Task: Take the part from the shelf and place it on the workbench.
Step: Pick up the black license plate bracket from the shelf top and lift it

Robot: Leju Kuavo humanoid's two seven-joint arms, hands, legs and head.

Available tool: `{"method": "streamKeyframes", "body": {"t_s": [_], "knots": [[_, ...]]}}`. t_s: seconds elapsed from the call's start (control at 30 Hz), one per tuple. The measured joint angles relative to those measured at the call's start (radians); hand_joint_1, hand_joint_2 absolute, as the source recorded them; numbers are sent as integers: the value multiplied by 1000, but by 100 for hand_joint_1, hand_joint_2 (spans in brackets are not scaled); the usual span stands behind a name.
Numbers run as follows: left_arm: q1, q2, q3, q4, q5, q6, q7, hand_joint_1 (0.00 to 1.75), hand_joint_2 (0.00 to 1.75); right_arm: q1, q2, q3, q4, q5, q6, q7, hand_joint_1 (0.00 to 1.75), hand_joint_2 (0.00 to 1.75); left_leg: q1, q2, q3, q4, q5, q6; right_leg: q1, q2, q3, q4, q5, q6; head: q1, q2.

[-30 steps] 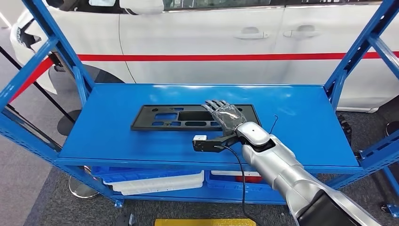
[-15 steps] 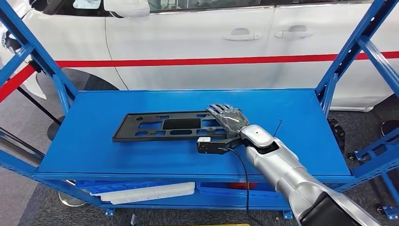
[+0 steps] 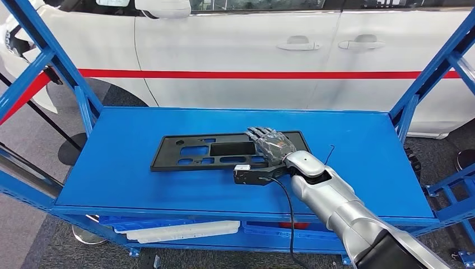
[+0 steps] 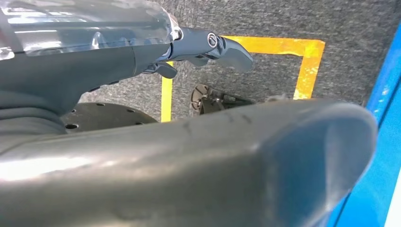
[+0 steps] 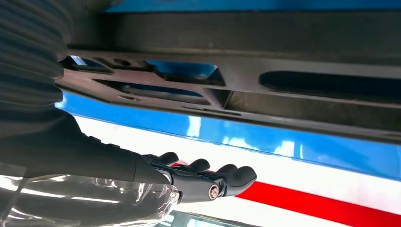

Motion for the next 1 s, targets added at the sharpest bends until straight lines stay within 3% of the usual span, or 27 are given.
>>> {"method": "streamKeyframes", "body": {"t_s": [0.03,0.1,0.4,1.0], "knots": [[0,0,0,0,1,1,0,0,0,-1,0,0,1,-5,3,-6,175,175,-3,0,-1,4,-4,-2,1,0,13,-30,7,-3,0,0],[0,0,0,0,2,4,0,0,0,-4,0,0,4,-15,8,-21,175,175,-5,1,-2,6,-6,-3,1,1,16,-40,6,-3,0,0],[0,0,2,0,8,16,-3,0,0,-37,4,0,19,-49,16,-45,175,175,-4,1,3,-3,-6,-9,3,1,18,-41,3,-10,0,0],[13,0,10,0,33,18,-28,0,0,-74,42,10,52,-89,54,-84,175,175,-6,1,4,-3,-6,-10,-2,0,21,-43,4,-9,0,0]]}}
